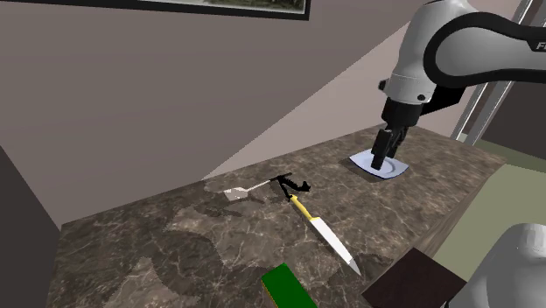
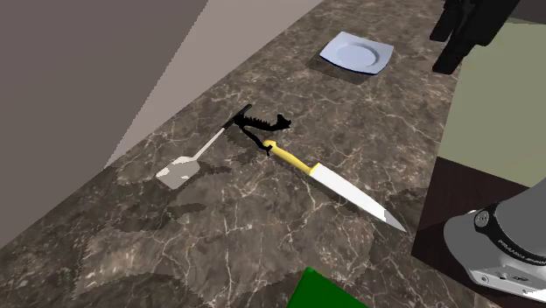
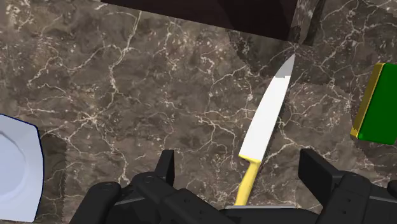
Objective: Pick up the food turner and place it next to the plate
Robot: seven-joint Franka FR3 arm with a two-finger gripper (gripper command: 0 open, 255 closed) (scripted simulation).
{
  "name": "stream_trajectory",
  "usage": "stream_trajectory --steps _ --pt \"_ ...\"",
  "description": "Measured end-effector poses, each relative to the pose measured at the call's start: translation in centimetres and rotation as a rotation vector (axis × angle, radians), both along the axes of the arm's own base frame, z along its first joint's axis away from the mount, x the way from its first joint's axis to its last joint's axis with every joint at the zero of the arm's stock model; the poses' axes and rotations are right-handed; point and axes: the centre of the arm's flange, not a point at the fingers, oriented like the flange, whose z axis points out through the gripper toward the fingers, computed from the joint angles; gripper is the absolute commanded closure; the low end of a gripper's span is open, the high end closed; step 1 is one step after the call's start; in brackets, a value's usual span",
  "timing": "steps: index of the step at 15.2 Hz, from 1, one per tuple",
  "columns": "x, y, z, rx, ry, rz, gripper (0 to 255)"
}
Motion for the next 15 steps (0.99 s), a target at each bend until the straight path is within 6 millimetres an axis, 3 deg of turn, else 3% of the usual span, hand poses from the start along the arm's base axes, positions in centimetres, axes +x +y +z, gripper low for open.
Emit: stream_trajectory --steps 2,4,10,15 --pt "0.5 -0.3 -0.3 -0.001 0.000 0.018 0" --pt "2.4 -0.7 -0.9 -0.005 0.001 0.082 0" --pt "9.5 -1.5 -4.3 -0.019 0.003 0.320 0" --pt "15.6 -0.5 -7.0 -0.032 0.006 0.524 0"
